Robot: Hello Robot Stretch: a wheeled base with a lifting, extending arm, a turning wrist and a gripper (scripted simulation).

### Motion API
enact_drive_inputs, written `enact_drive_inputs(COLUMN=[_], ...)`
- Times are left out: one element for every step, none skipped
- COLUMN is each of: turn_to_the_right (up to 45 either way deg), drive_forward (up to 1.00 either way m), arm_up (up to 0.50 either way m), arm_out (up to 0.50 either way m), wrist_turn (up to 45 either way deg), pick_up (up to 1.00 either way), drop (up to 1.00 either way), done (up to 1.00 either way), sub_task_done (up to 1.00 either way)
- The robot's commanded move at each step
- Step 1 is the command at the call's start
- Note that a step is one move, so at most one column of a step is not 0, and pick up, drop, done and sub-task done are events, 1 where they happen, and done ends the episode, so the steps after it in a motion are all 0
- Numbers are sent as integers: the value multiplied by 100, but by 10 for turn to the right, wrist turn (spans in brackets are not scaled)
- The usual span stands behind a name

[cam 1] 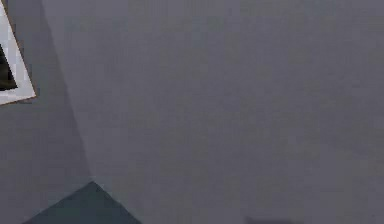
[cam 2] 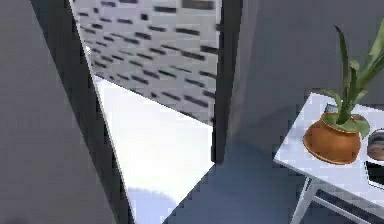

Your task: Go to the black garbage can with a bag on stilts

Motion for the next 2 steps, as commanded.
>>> enact_drive_inputs(turn_to_the_right=[450, 450], drive_forward=[0, 0], arm_up=[0, 0], arm_out=[0, 0], wrist_turn=[0, 0], pick_up=[0, 0], drop=[0, 0], done=[0, 0], sub_task_done=[0, 0])
